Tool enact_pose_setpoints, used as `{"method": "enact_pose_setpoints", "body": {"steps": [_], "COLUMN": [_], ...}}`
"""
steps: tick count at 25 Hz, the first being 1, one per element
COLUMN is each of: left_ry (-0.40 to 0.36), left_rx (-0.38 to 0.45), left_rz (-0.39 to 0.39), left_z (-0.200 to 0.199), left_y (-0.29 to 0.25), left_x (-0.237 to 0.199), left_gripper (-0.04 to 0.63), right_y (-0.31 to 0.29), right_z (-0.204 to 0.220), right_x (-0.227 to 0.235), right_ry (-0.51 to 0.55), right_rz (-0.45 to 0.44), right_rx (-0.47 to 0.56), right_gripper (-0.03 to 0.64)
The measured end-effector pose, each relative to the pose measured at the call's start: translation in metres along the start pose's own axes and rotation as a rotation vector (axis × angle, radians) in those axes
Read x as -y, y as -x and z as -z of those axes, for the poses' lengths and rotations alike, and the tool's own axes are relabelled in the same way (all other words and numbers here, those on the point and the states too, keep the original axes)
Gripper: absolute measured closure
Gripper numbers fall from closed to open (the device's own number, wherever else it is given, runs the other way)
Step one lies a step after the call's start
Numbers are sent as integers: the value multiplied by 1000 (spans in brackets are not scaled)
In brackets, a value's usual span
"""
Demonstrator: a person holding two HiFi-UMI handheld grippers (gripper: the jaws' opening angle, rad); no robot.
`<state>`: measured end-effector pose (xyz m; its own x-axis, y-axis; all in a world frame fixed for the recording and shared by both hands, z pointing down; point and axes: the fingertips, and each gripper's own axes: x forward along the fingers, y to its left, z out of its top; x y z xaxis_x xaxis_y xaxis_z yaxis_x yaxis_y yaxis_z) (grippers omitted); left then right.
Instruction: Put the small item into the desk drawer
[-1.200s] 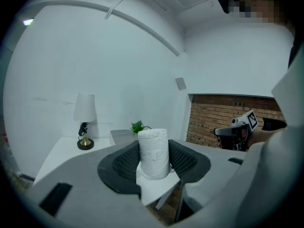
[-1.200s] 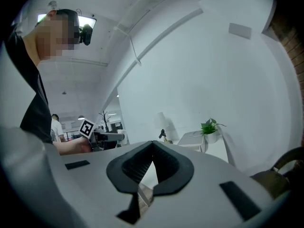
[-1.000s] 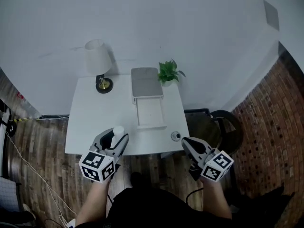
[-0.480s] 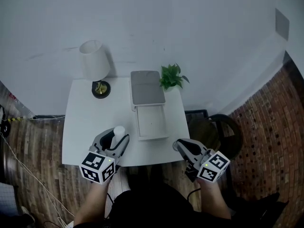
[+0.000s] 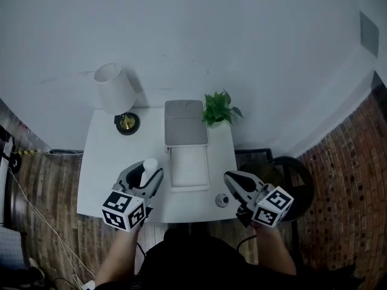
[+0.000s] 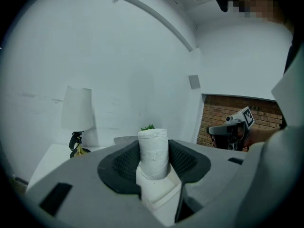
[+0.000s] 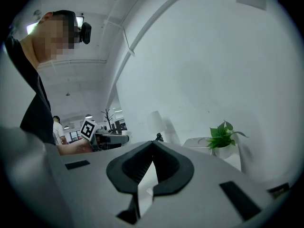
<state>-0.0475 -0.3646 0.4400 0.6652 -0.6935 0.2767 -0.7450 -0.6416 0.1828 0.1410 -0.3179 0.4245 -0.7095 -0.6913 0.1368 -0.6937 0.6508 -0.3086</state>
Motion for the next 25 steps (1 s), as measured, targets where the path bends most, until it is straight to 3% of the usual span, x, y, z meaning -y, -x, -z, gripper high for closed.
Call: {"method": "enact_pose_setpoints", "body": {"steps": [12, 22, 25], "left_ry": [-32, 64, 62], "left_rx": [-53, -157, -218], "left_rz": [-41, 31, 50], "left_z": [6, 57, 80], "left_y": [-71, -124, -142], "left_x": [31, 15, 9], "left_gripper": [399, 399, 399], "right_y": [18, -13, -24], "right_z": [32, 53, 67], "right_x": [53, 72, 80], "right_ry": [-60, -130, -166], "right_rz": [-94, -66, -50], "right_rx": [-86, -166, -194], "right_gripper": [614, 614, 614]}}
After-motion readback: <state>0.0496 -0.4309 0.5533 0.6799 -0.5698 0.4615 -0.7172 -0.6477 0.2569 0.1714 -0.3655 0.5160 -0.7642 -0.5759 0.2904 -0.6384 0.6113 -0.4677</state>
